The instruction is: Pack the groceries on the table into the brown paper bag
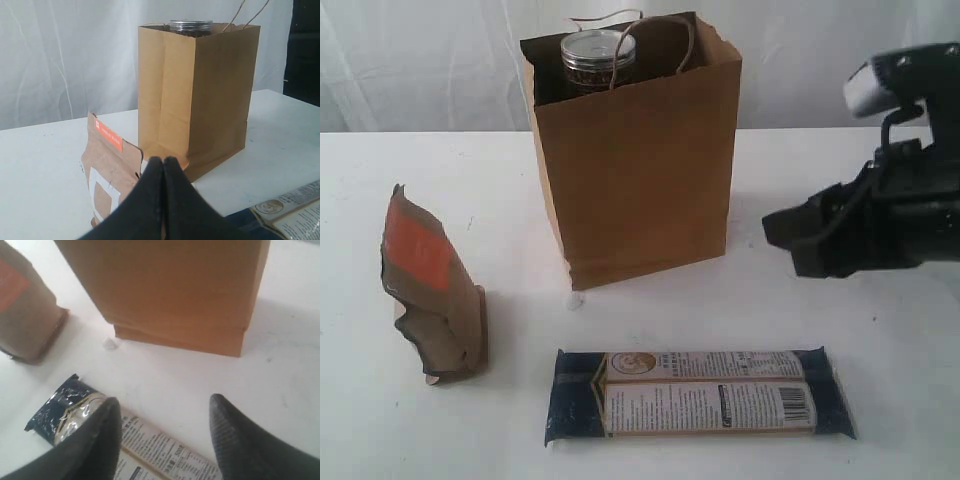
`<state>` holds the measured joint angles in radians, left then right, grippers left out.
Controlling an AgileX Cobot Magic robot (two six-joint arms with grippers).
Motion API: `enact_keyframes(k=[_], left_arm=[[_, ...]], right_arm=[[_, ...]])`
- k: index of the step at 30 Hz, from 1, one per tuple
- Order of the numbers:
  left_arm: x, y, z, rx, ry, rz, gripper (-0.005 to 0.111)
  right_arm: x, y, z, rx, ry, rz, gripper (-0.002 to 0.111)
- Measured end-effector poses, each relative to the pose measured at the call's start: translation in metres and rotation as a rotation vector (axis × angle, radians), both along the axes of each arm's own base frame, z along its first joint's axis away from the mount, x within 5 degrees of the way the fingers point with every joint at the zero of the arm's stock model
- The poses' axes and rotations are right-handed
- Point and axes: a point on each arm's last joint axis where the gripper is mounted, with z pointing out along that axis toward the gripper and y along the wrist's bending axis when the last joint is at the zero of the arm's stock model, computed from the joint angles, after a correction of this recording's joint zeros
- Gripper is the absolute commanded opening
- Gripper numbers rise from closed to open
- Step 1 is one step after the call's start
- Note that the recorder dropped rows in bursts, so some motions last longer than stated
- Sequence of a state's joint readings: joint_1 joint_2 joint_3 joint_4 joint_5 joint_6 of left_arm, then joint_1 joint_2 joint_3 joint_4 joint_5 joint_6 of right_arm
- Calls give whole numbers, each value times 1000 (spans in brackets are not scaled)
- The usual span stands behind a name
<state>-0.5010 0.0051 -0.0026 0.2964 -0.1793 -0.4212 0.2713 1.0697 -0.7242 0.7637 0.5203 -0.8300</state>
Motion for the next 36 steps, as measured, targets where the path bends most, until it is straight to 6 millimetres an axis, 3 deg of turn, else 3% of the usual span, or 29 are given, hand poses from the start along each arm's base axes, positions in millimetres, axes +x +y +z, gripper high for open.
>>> enact_keyframes(k=[4, 14, 22, 29, 36], left_arm=[[0, 0, 0, 0, 0, 0, 0], [0, 0, 0, 0, 0, 0, 0], [0, 0, 0, 0, 0, 0, 0], [0, 0, 0, 12, -7, 1, 0], [0, 0, 0, 12, -7, 1, 0]], right_arm=[[1, 19, -15, 9, 70, 68, 64], [15, 86, -63, -18, 156, 119, 68], [48, 144, -83, 36, 231, 62, 68], [81, 175, -110, 71, 334, -3, 68], [96, 189, -147, 67, 434, -67, 68]])
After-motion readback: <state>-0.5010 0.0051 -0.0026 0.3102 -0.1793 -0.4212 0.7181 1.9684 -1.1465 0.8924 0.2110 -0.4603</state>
